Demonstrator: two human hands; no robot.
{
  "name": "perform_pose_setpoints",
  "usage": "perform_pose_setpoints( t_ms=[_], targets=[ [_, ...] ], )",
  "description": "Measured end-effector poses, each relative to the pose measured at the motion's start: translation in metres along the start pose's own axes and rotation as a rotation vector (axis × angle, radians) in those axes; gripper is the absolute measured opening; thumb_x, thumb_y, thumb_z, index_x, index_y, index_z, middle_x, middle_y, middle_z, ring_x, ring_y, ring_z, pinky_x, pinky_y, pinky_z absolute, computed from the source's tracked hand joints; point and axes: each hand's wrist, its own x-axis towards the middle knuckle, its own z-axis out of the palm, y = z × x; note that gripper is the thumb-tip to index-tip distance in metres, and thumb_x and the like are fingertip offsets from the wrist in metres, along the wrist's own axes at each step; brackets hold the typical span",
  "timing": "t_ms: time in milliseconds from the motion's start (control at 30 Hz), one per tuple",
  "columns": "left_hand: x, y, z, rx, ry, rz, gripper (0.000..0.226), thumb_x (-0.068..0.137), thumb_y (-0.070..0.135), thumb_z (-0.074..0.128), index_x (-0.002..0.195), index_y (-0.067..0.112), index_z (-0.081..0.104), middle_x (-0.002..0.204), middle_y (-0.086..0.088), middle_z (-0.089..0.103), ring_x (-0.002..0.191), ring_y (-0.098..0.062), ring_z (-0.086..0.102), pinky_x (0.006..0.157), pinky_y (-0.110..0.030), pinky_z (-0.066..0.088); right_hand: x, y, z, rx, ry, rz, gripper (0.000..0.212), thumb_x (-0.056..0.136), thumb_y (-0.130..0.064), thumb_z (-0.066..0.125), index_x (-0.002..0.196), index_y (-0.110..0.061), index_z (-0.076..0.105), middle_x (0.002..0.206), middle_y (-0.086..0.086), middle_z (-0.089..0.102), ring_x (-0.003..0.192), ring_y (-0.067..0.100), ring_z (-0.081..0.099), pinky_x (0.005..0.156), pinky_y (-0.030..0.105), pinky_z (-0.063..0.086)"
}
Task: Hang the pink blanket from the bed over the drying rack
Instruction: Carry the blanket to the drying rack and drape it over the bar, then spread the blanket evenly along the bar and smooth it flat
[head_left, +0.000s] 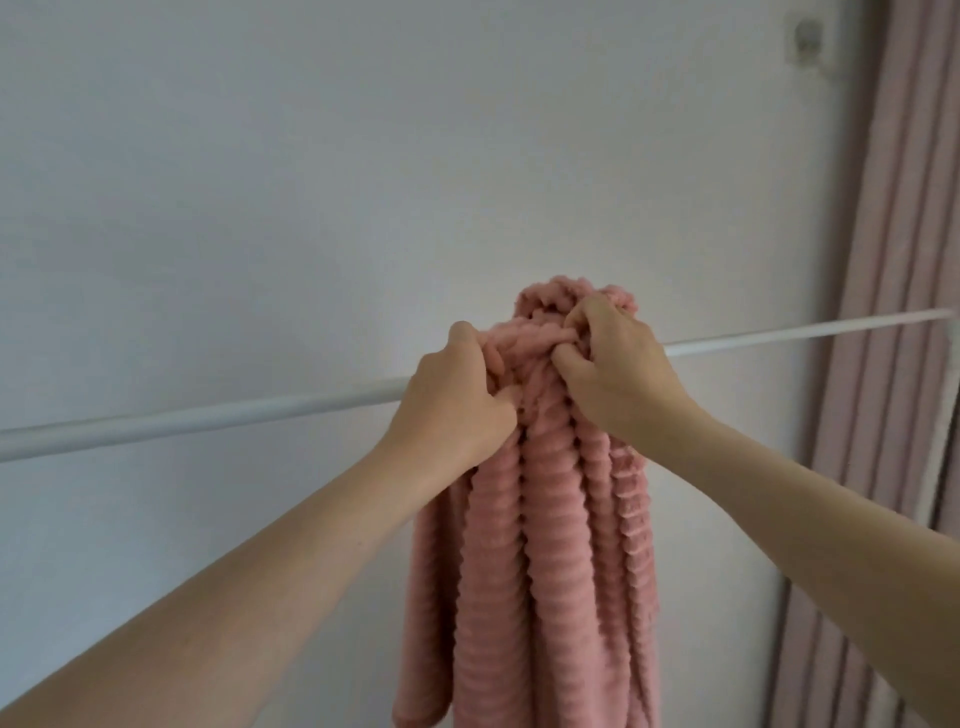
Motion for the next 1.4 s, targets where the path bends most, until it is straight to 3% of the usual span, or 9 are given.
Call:
perform_pose_setpoints(
  t_ms=[200,333,567,733,867,1133,1233,1300,1400],
  targets=[
    [0.002,0.013,0.034,-0.236,0.012,-0.089,0.030,0.081,0.027,0.072,0.096,0.017,0.048,0.083,0.004,0.055,0.065,-0.007,0.048,0.055,-0.020,0.034,0.014,0.030,-0.009,0.212,0.105,0.125,0.004,0.092,-0.014,0.049,0.092,-0.012,0.053,0.077,-0.008,0.053,0.070,0.005,0.048,0.056,0.009,0.038],
    [0.019,0.033,0.037,-0.292,0.163,-0.125,0.018,0.082,0.014,0.062,0.094,0.019,0.049,0.079,0.007,0.052,0.065,-0.007,0.047,0.056,-0.023,0.034,0.042,0.068,-0.020,0.378,0.206,0.211,0.008,0.091,-0.018,0.049,0.096,-0.015,0.054,0.104,-0.002,0.066,0.097,0.019,0.061,0.083,0.032,0.049],
    [0.060,0.049,0.018,-0.309,0.464,-0.138,0.025,0.080,0.000,0.043,0.093,0.019,0.051,0.078,0.003,0.052,0.072,-0.017,0.054,0.068,-0.035,0.047,0.086,0.142,-0.046,0.413,0.215,0.284,0.016,0.091,-0.011,0.047,0.103,-0.015,0.057,0.113,0.004,0.065,0.103,0.020,0.058,0.084,0.025,0.041],
    [0.063,0.023,-0.019,-0.136,0.778,-0.283,0.028,0.072,0.005,0.039,0.083,0.028,0.050,0.074,0.006,0.052,0.080,-0.026,0.061,0.079,-0.042,0.053,0.104,0.196,-0.066,0.204,0.218,0.380,0.026,0.087,-0.014,0.048,0.109,-0.006,0.058,0.117,0.025,0.061,0.110,0.039,0.056,0.093,0.041,0.046],
    [0.046,0.000,-0.032,0.123,0.696,-0.443,0.033,0.079,0.000,0.043,0.106,0.016,0.056,0.094,-0.003,0.060,0.092,-0.027,0.057,0.080,-0.032,0.045,0.104,0.191,-0.065,-0.173,-0.071,0.498,0.046,0.084,-0.024,0.062,0.126,-0.006,0.056,0.143,0.036,0.037,0.133,0.051,0.035,0.114,0.052,0.027],
    [0.024,0.014,-0.026,0.156,0.470,-0.491,0.027,0.078,0.017,0.070,0.104,0.019,0.060,0.101,-0.003,0.069,0.095,-0.023,0.065,0.091,-0.037,0.053,0.062,0.119,-0.059,-0.620,-0.202,-0.096,0.018,0.092,-0.015,0.052,0.107,-0.008,0.059,0.094,0.010,0.061,0.098,0.037,0.062,0.073,0.036,0.038],
    [0.014,0.021,-0.030,0.086,0.457,-0.517,0.026,0.075,0.019,0.079,0.078,0.020,0.053,0.081,-0.001,0.060,0.075,-0.018,0.056,0.064,-0.028,0.047,0.055,0.094,-0.075,-0.517,-0.073,-0.222,0.013,0.093,-0.017,0.054,0.094,-0.006,0.049,0.066,0.003,0.036,0.074,0.031,0.047,0.067,0.035,0.033],
    [0.004,0.022,-0.031,-0.019,0.415,-0.580,0.031,0.074,0.023,0.082,0.072,0.017,0.051,0.073,-0.003,0.057,0.064,-0.017,0.053,0.053,-0.024,0.040,0.040,0.075,-0.071,-0.349,-0.062,-0.363,0.018,0.094,-0.023,0.052,0.102,-0.006,0.052,0.074,0.008,0.050,0.074,0.033,0.053,0.065,0.036,0.036],
    [-0.016,0.023,-0.036,-0.212,0.312,-0.683,0.036,0.070,0.028,0.086,0.091,0.002,0.072,0.088,-0.008,0.077,0.079,-0.021,0.074,0.078,-0.034,0.060,0.007,0.048,-0.046,-0.065,-0.223,-0.533,0.027,0.094,-0.030,0.050,0.114,-0.012,0.053,0.102,0.011,0.063,0.096,0.037,0.062,0.075,0.041,0.049]
  ],
)
